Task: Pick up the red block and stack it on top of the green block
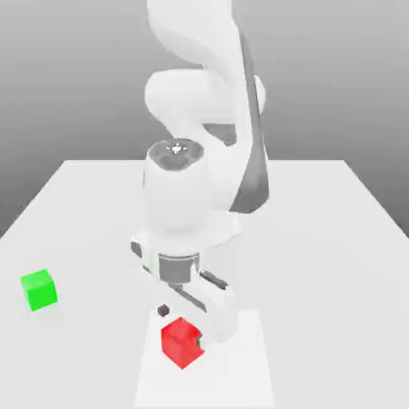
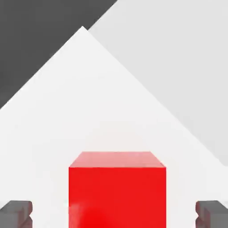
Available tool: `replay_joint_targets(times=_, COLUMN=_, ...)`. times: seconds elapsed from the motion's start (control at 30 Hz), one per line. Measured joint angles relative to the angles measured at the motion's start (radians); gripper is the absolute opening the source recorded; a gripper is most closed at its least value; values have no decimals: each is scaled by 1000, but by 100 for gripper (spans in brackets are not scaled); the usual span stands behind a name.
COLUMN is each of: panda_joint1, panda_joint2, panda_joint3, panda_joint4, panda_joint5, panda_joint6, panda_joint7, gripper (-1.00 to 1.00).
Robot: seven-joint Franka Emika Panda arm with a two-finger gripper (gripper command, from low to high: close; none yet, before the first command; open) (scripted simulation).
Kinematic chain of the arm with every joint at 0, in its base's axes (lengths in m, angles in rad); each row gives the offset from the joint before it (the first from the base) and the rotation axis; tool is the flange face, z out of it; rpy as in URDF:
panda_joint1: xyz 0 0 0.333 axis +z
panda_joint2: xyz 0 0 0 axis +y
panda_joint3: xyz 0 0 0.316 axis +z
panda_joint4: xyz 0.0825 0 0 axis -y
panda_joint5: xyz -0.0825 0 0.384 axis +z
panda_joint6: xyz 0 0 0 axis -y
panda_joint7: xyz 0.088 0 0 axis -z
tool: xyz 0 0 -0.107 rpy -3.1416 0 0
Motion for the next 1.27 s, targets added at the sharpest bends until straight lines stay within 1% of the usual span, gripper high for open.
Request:
replay_joint_targets(times=0.23, panda_joint1=-1, panda_joint2=1, panda_joint3=1, panda_joint4=0, panda_joint5=-2, panda_joint6=2, panda_joint7=2, gripper=-100)
replay_joint_targets(times=0.43, panda_joint1=-14, panda_joint2=-189, panda_joint3=15, panda_joint4=-28, panda_joint5=27, panda_joint6=-160, panda_joint7=-22, gripper=-100)
replay_joint_targets(times=0.7, panda_joint1=-298, panda_joint2=-263, panda_joint3=-95, panda_joint4=-22, panda_joint5=28, panda_joint6=-239, panda_joint7=-170, gripper=-100)
replay_joint_targets(times=0.97, panda_joint1=-543, panda_joint2=-309, panda_joint3=-253, panda_joint4=-10, panda_joint5=17, panda_joint6=-297, panda_joint7=-323, gripper=-100)
replay_joint_targets(times=1.03, panda_joint1=-551, panda_joint2=-268, panda_joint3=-263, panda_joint4=-7, panda_joint5=41, panda_joint6=-260, panda_joint7=-354, gripper=-100)
replay_joint_targets(times=1.17, panda_joint1=-563, panda_joint2=-134, panda_joint3=-225, panda_joint4=0, panda_joint5=124, panda_joint6=-136, panda_joint7=-419, gripper=-100)
replay_joint_targets(times=1.2, panda_joint1=-568, panda_joint2=-111, panda_joint3=-217, panda_joint4=1, panda_joint5=138, panda_joint6=-116, panda_joint7=-429, gripper=100)
replay_joint_targets(times=1.27, panda_joint1=-568, panda_joint2=-111, panda_joint3=-217, panda_joint4=1, panda_joint5=138, panda_joint6=-116, panda_joint7=-429, gripper=100)
